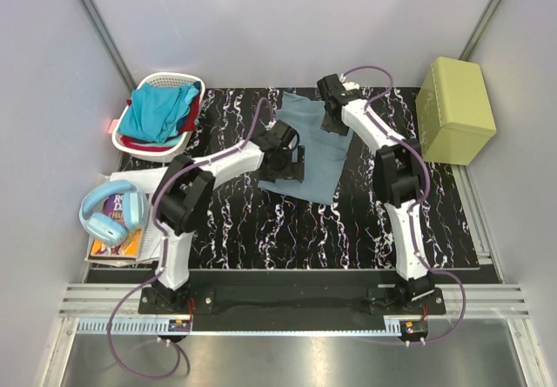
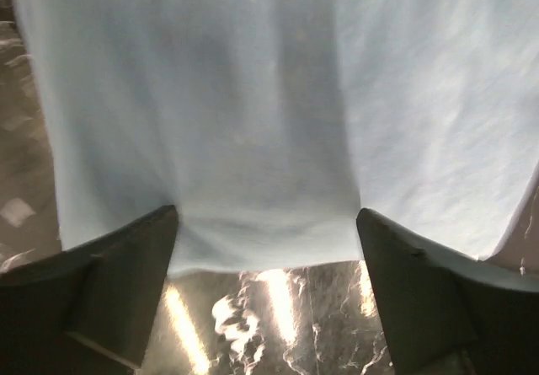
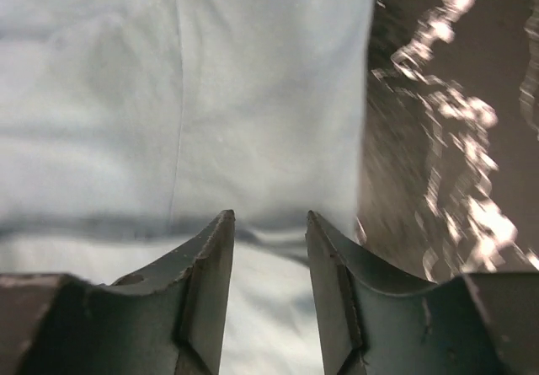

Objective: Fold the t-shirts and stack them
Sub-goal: Fold the folded rectangular tshirt in 1/3 of the way, then grab one side of the 2/3 rectangular tshirt with both arms

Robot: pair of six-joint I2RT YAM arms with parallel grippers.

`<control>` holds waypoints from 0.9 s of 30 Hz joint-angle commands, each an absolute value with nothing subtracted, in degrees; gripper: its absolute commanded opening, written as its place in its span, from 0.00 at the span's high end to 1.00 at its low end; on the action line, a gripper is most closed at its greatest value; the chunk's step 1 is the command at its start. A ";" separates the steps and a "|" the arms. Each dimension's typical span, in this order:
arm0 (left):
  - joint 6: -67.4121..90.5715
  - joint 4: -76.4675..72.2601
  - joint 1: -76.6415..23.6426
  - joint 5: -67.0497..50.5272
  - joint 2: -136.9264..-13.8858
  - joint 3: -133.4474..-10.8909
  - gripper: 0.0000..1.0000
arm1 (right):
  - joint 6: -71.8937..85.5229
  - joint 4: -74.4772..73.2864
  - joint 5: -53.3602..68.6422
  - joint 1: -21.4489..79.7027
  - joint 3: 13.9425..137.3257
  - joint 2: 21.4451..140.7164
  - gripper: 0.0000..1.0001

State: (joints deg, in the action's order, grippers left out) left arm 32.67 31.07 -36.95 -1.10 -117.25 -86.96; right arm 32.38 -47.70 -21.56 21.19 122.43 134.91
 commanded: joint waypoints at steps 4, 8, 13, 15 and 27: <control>30.67 32.96 -36.47 6.15 -108.98 -87.71 0.01 | 33.57 -42.20 -18.28 22.76 99.38 110.67 0.52; 31.82 33.05 -37.26 6.49 -106.71 -85.26 0.01 | 35.94 -40.43 -18.72 26.18 87.30 101.10 0.52; 31.73 32.96 -38.32 9.22 -104.33 -80.08 0.01 | 38.84 -40.08 -19.08 33.04 76.93 96.42 0.54; 31.73 32.87 -38.06 9.76 -104.33 -79.02 0.01 | 40.78 -39.99 -18.98 35.84 74.81 95.63 0.55; 30.42 31.64 -28.65 6.77 -106.08 -78.30 0.01 | 43.59 -39.90 -20.39 39.64 67.07 91.06 0.55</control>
